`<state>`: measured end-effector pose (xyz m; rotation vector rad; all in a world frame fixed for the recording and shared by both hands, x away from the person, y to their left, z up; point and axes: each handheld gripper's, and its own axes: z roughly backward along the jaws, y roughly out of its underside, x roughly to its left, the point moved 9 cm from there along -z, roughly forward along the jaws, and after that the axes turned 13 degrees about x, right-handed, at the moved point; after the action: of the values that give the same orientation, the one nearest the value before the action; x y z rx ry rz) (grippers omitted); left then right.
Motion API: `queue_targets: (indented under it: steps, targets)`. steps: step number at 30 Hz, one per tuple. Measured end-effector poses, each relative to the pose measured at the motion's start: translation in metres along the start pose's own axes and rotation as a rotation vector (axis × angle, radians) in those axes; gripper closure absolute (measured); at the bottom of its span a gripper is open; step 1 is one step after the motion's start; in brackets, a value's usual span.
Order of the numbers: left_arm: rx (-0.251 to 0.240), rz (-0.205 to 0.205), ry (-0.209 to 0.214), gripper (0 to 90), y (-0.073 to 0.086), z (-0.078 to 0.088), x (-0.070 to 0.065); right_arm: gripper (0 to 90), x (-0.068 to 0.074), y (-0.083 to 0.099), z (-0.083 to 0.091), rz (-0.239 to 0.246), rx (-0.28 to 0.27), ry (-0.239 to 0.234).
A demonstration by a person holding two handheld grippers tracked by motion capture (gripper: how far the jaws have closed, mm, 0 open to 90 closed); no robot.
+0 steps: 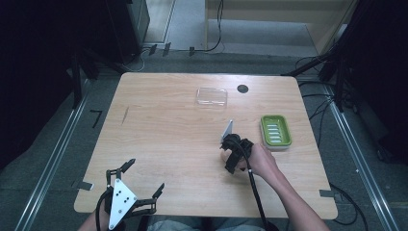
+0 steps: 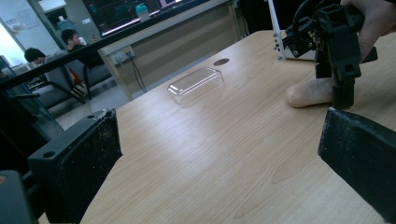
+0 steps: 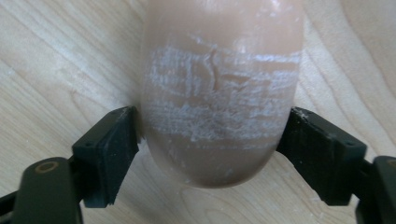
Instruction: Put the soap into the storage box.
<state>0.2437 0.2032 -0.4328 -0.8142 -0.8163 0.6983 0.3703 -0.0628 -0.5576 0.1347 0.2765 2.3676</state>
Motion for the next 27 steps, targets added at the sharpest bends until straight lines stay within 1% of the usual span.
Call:
queue_targets:
  steps: [2, 3, 8, 9, 11, 14, 17, 18, 20, 27]
  targets:
    - [0.000, 0.000, -0.001, 0.0, 0.000, 0.000, 0.000, 25.5, -0.001, -0.001, 0.001, -0.015, -0.003, 0.008]
    - [0.000, 0.001, -0.001, 0.0, 0.000, 0.000, 0.000, 26.4, -0.002, -0.001, 0.002, -0.013, -0.005, 0.010]
    - [-0.001, 0.001, -0.002, 0.0, 0.000, -0.001, 0.000, 27.1, -0.003, -0.002, 0.002, -0.017, -0.013, -0.003]
    - [-0.001, 0.002, -0.001, 0.0, 0.000, -0.001, 0.000, 26.8, -0.003, -0.002, 0.003, -0.012, -0.015, 0.000]
    - [0.000, 0.001, -0.002, 0.0, 0.000, -0.001, 0.000, 24.0, -0.003, -0.005, 0.003, -0.024, -0.023, -0.005]
    - [-0.002, 0.002, -0.001, 0.0, 0.000, -0.001, 0.000, 24.2, -0.004, -0.008, 0.003, -0.026, -0.027, -0.004]
    - [-0.002, 0.000, 0.001, 0.0, 0.000, -0.001, 0.000, 28.4, -0.003, -0.010, 0.004, -0.021, -0.039, 0.002]
    - [-0.002, 0.000, 0.000, 0.0, 0.000, -0.001, 0.000, 33.2, -0.002, -0.010, 0.006, -0.021, -0.051, 0.001]
    - [-0.001, -0.001, 0.001, 0.0, 0.000, 0.000, 0.000, 33.4, -0.003, -0.010, 0.006, -0.020, -0.046, 0.009]
    - [0.000, -0.001, 0.001, 0.0, 0.000, 0.000, 0.000, 33.6, -0.003, -0.010, 0.006, -0.016, -0.053, 0.014]
